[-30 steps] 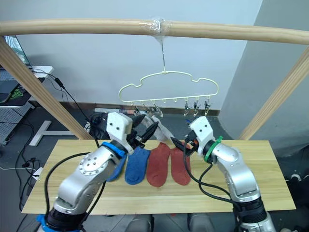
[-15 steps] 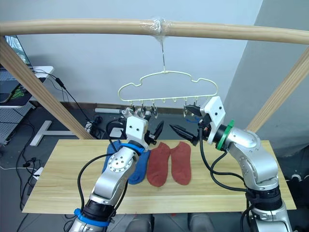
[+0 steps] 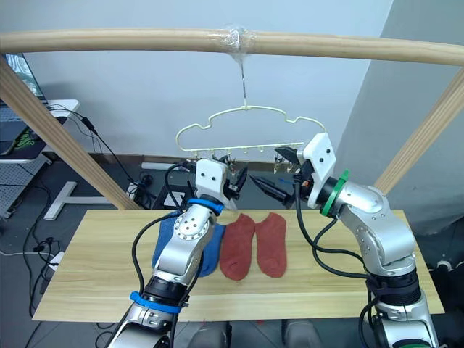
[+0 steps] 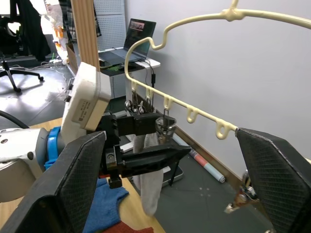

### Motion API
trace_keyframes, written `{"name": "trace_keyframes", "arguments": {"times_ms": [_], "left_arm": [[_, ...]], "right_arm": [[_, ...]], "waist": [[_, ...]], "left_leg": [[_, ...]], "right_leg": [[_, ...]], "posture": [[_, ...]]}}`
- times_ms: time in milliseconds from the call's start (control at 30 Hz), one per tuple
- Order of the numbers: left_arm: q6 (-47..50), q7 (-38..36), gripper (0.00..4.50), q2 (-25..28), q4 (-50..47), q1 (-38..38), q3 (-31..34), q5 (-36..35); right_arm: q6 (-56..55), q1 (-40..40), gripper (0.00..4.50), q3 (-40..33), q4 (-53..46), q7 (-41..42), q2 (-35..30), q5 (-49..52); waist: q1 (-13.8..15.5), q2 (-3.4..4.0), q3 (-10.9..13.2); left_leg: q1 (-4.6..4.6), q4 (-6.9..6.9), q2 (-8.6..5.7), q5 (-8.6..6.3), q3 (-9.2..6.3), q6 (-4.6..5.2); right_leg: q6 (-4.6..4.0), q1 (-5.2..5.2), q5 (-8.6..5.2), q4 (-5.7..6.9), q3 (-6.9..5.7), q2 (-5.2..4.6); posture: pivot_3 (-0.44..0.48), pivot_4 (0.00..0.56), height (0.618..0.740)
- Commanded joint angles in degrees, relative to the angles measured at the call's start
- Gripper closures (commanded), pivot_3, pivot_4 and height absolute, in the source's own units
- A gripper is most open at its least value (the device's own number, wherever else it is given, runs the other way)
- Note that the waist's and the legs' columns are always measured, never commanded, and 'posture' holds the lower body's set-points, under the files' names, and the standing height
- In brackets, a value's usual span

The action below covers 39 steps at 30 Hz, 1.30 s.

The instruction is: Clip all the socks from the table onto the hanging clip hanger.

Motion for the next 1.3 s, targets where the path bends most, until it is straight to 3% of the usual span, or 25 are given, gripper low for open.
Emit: {"name": "trace_keyframes", "arguments": {"times_ms": [33, 700, 800, 933, 1300], "left_arm": [[-1.43, 0.6, 1.75, -1.5, -1.5, -0.38, -0.92, 1.93], [-2.06, 3.68, 1.75, -4.13, -2.53, 0.76, 0.42, 5.36], [-2.18, 3.94, 2.27, -4.55, -2.48, 0.88, 0.7, 5.49], [-2.39, 3.96, 3.4, -4.57, -2.91, 1.21, 0.62, 5.58], [-2.88, 5.49, 3.4, -4.08, -2.06, 0.37, 1.12, 6.96]], "right_arm": [[-2.68, 0.2, 0.0, -1.02, -0.17, 0.75, -0.65, 0.49], [-1.73, -1.17, 0.0, -1.03, -0.76, -0.77, -1.49, 1.16], [-0.86, -2.04, 0.0, -1.0, -0.84, -1.33, -1.45, 1.36], [-0.13, -2.43, 0.0, -0.92, -1.24, -1.85, -1.59, 1.66], [-1.54, -1.11, 0.0, -1.23, -0.35, -1.49, -1.98, 1.35]], "waist": [[-0.03, 0.0, 0.0], [-0.12, 0.0, 0.0], [-0.11, 0.0, 0.0], [-0.1, 0.0, 0.0], [-0.09, 0.0, 0.0]], "left_leg": [[0.0, 0.0, 0.0, 0.0, 0.0, 0.0], [0.01, 0.02, 0.0, 0.0, 0.0, 0.0], [0.01, 0.02, 0.0, 0.0, -0.01, 0.0], [0.0, 0.03, 0.0, 0.0, 0.0, 0.0], [0.0, 0.03, 0.0, 0.0, 0.0, 0.0]], "right_leg": [[0.0, 0.0, 0.0, 0.0, 0.0, 0.0], [0.01, 0.0, 0.0, 0.04, 0.01, 0.0], [0.01, 0.0, 0.0, 0.04, 0.0, 0.01], [0.01, 0.0, 0.0, 0.03, 0.01, 0.0], [0.01, 0.0, 0.01, 0.04, 0.0, 0.0]], "posture": [[0.014, 0.176, 0.74], [0.012, 0.18, 0.74], [0.012, 0.18, 0.74], [0.011, 0.182, 0.74], [0.011, 0.182, 0.74]]}}
